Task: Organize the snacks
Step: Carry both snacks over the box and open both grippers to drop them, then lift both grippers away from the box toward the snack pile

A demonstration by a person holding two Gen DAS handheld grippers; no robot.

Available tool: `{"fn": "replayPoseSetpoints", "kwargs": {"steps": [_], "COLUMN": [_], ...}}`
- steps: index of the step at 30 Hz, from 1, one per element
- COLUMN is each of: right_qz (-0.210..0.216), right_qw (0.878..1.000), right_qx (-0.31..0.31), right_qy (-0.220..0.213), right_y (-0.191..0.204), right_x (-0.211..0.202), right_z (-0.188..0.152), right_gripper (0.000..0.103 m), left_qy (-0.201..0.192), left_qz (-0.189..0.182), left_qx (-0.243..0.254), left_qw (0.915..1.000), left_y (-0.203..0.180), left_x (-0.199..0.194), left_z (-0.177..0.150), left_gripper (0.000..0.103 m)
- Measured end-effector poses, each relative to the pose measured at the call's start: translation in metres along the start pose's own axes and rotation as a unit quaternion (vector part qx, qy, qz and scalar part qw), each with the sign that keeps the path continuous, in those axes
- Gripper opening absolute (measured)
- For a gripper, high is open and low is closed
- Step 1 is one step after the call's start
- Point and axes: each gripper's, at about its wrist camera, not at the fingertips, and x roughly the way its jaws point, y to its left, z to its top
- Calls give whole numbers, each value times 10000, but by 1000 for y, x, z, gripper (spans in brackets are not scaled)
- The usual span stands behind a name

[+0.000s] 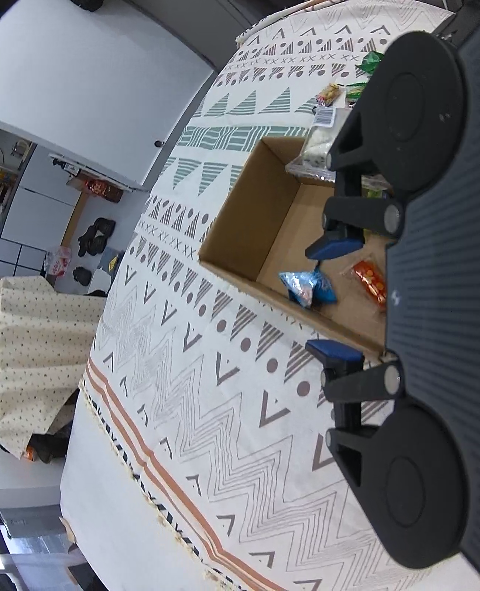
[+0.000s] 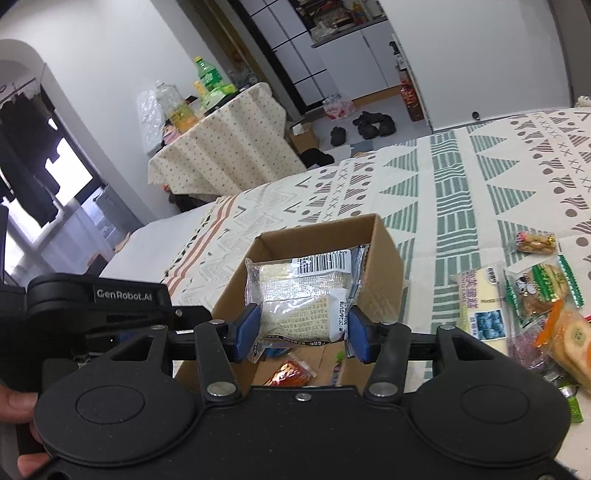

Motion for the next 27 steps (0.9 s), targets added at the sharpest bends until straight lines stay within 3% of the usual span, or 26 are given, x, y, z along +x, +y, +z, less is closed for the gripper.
{"fn": "replayPoseSetpoints", "kwargs": {"steps": [2, 4, 6, 11, 15, 22, 24, 27], "right_qz": [11, 7, -56, -236, -348, -329, -308, -354], "right_qw": [10000, 9999, 9998, 9993, 9989, 9992, 9993, 9992], "right_qx": [-35, -30, -22, 244, 228, 153, 147, 115], "right_qy": [-32, -105, -163, -183, -197, -174, -174, -168], "right_y": [3, 4, 4, -6, -7, -5, -6, -8], "right_x": [-3, -7, -11, -23, -34, -56, -62, -70], "right_z": [-1, -1, 0, 3, 4, 5, 5, 6], "right_gripper": [62, 73, 76, 77, 83, 90, 91, 93], "left_qy": [33, 55, 52, 206, 94, 69, -1, -88], "left_qz": [-17, -27, -51, 58, 151, 174, 173, 171], "left_qx": [-14, -4, 51, 11, 34, 23, 18, 51], "left_qw": [10000, 10000, 10000, 9998, 9998, 9998, 9998, 9998], "left_y": [2, 4, 4, 4, 1, -4, -6, -10], "left_x": [-2, -4, -6, -12, -24, -42, -49, -58], "left_z": [-1, -3, -6, -12, -17, -27, -30, -34], "left_gripper": [51, 59, 69, 72, 82, 84, 96, 102]}}
